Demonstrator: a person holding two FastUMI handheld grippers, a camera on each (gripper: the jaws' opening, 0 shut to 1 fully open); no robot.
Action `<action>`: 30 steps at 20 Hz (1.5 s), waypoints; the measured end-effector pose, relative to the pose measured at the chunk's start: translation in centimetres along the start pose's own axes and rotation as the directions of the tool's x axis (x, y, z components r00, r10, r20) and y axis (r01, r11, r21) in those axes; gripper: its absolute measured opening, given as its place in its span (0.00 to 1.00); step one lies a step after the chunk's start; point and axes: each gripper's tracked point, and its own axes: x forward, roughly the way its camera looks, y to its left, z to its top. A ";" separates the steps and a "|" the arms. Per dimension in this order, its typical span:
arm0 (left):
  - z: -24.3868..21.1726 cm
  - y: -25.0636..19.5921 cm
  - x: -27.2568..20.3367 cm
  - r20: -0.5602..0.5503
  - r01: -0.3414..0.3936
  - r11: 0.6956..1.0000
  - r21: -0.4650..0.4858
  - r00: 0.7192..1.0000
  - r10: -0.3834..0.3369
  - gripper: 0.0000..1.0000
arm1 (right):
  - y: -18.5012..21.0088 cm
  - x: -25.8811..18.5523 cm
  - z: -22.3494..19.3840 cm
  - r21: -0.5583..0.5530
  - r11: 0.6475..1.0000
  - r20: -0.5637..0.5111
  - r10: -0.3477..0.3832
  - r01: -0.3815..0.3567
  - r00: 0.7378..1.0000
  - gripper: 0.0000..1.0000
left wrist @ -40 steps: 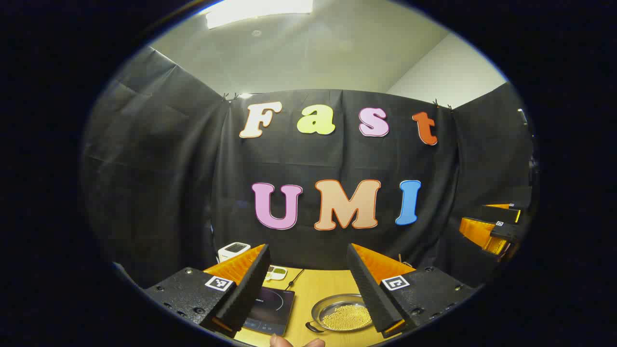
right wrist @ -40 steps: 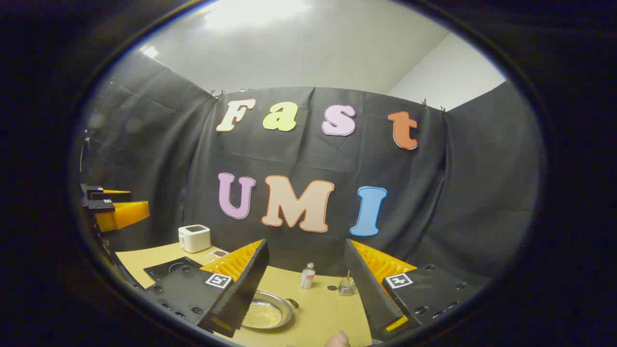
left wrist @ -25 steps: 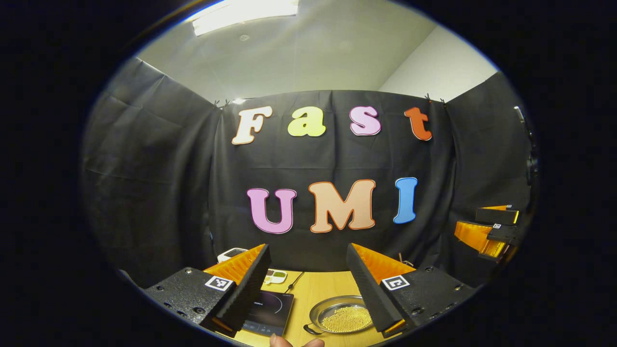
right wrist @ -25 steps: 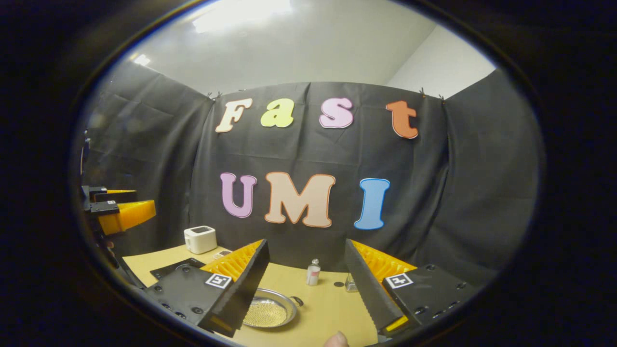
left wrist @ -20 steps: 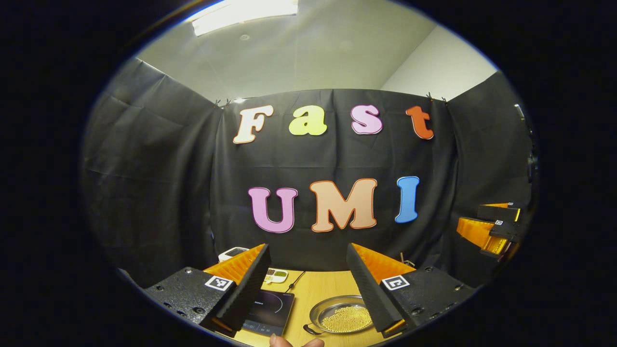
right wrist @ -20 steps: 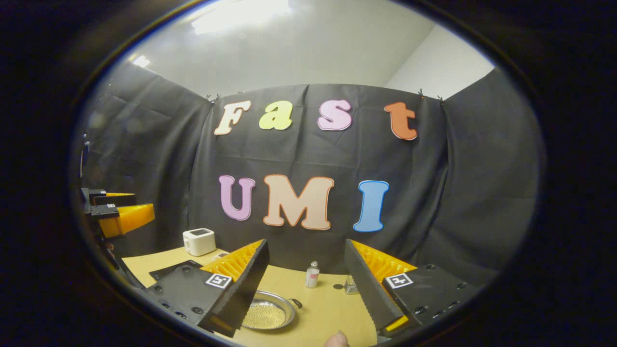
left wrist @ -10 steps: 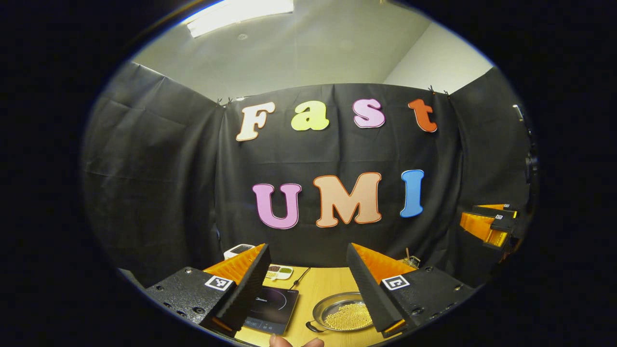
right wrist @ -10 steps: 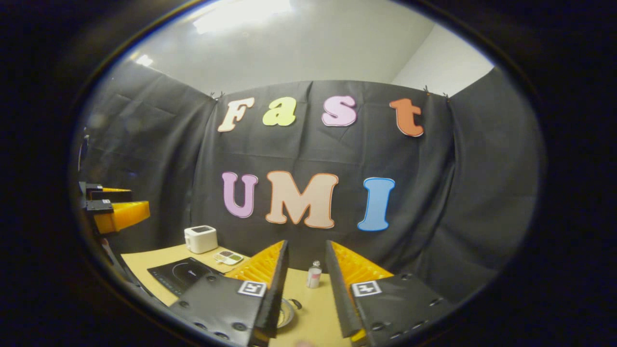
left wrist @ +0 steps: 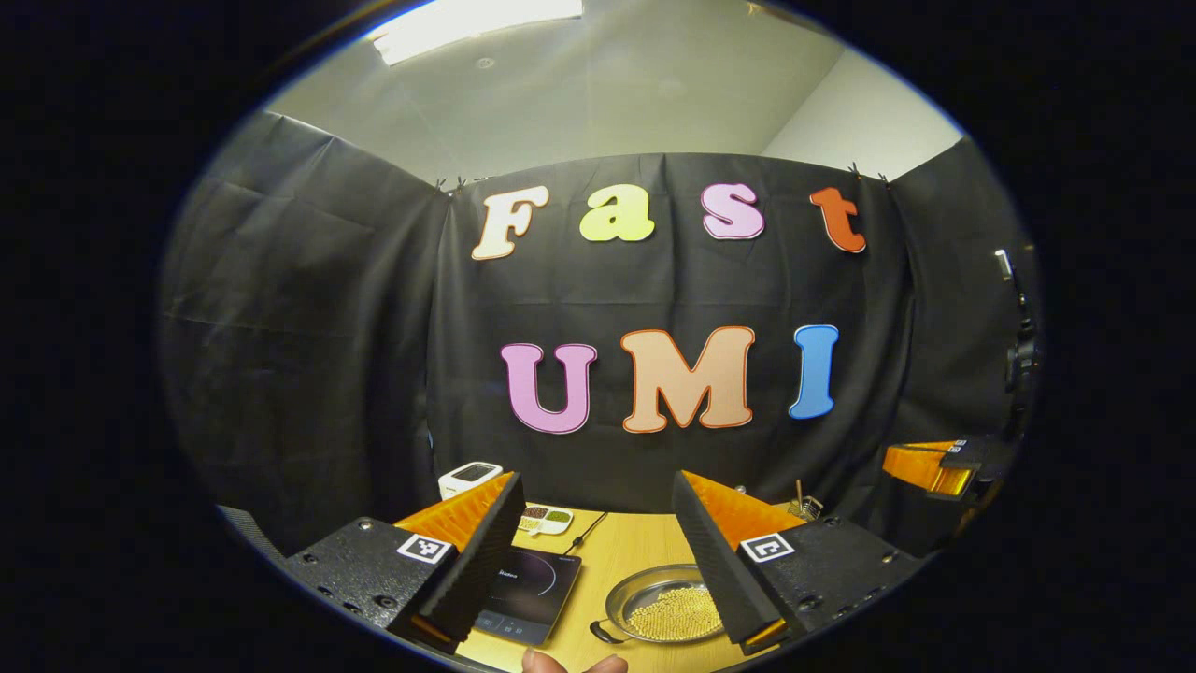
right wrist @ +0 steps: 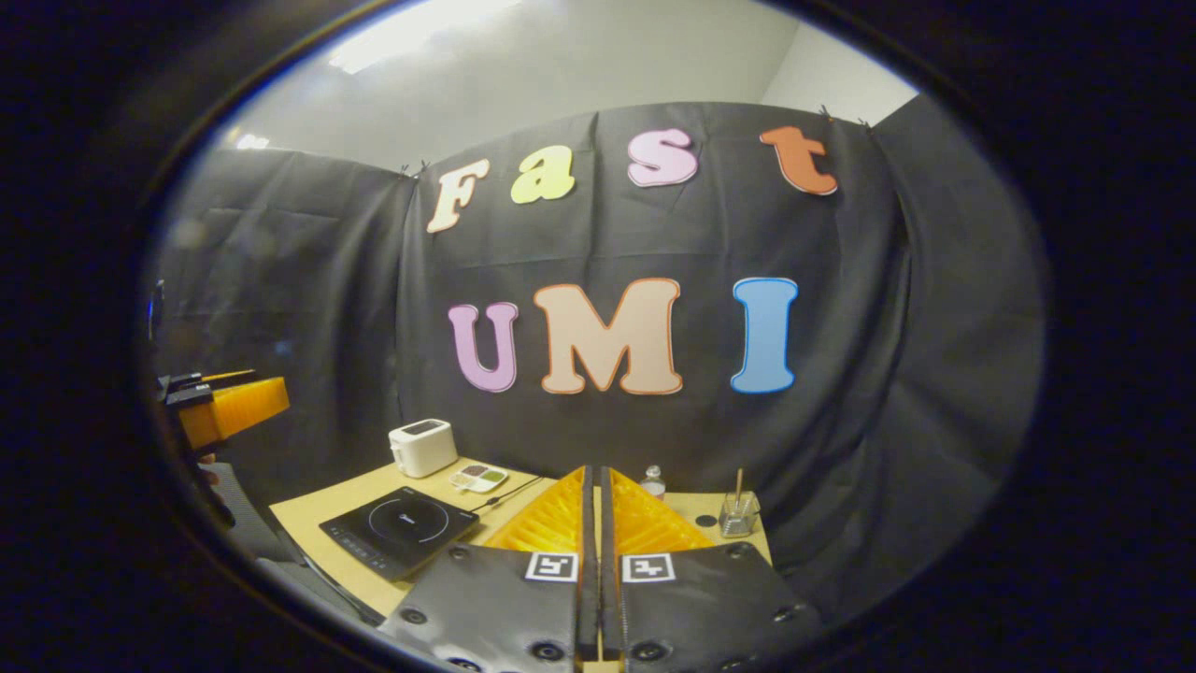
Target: First push the handle of the pot to place it horizontally, then grasp the pot with both hands and set it on the induction cooktop.
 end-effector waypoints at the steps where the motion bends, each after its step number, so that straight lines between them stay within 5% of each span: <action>1: -0.3 0.5 0.6 0.000 0.005 1.000 -0.004 1.000 -0.005 0.94 | 0.7 0.4 -0.6 -0.010 1.000 -0.019 0.009 -0.009 1.000 0.03; 10: -4.5 5.8 9.9 -0.025 0.195 0.980 -0.042 0.980 -0.196 0.95 | 6.7 4.7 -8.6 -0.021 0.992 -0.224 -0.125 0.123 0.967 0.00; 18: -8.9 7.3 14.9 -0.047 0.394 0.918 -0.051 0.917 -0.396 0.94 | 12.9 6.0 -17.3 -0.005 0.971 -0.435 -0.216 0.237 0.874 0.01; 25: -12.6 8.6 16.5 -0.084 0.431 0.899 -0.081 0.896 -0.437 0.97 | 16.6 6.3 -24.2 0.103 0.950 -0.603 -0.175 0.294 0.779 0.00; 30: -14.1 11.5 16.6 -0.102 0.389 0.916 -0.094 0.912 -0.397 0.96 | 18.6 4.9 -28.7 0.128 0.948 -0.692 -0.124 0.290 0.711 0.03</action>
